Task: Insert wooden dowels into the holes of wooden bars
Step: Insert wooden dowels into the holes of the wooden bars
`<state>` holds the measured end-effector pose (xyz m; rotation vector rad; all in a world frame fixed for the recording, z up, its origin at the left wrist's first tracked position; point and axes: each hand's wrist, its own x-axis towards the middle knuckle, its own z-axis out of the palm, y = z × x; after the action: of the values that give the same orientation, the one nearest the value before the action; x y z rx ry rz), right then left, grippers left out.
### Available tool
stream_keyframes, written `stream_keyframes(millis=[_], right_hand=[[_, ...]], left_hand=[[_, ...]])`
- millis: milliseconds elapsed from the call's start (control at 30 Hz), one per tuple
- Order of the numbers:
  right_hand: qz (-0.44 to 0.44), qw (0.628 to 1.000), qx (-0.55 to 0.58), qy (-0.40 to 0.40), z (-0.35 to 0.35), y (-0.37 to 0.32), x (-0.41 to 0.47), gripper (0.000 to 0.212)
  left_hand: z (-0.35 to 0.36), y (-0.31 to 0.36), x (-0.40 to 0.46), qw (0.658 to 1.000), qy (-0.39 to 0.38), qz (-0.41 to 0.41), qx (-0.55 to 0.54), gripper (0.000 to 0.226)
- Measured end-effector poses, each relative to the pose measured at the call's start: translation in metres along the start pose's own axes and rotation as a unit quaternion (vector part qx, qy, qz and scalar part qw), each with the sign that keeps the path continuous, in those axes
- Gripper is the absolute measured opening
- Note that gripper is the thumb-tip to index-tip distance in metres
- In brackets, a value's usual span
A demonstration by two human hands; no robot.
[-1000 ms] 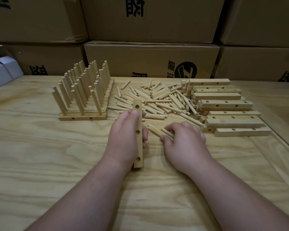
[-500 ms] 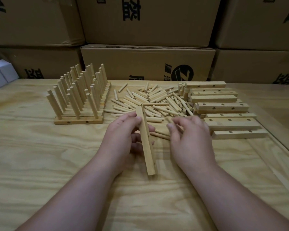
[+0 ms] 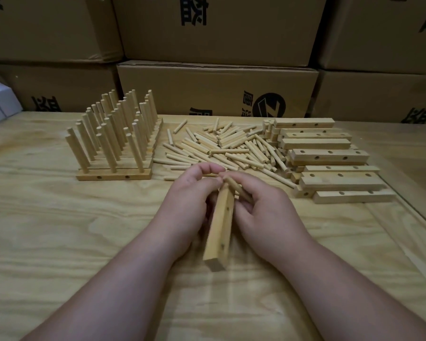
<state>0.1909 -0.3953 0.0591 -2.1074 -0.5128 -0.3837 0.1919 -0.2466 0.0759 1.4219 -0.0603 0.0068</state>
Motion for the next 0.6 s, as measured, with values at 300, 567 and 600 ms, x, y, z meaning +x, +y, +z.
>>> stream_keyframes(millis=[300, 567, 600], right_hand=[[0.028, 0.996, -0.060, 0.066, -0.003, -0.003, -0.002, 0.047], [0.035, 0.999, 0.009, 0.004, -0.003, -0.008, -0.004, 0.047], [0.037, 0.998, 0.044, 0.013, -0.004, -0.009, -0.004, 0.041]], left_hand=[[-0.001, 0.001, -0.001, 0.994, 0.054, 0.069, -0.071, 0.046], [0.000, 0.002, -0.004, 0.987, 0.127, 0.058, -0.079, 0.030], [0.000, 0.002, -0.003, 0.987, 0.132, 0.059, -0.076, 0.027]])
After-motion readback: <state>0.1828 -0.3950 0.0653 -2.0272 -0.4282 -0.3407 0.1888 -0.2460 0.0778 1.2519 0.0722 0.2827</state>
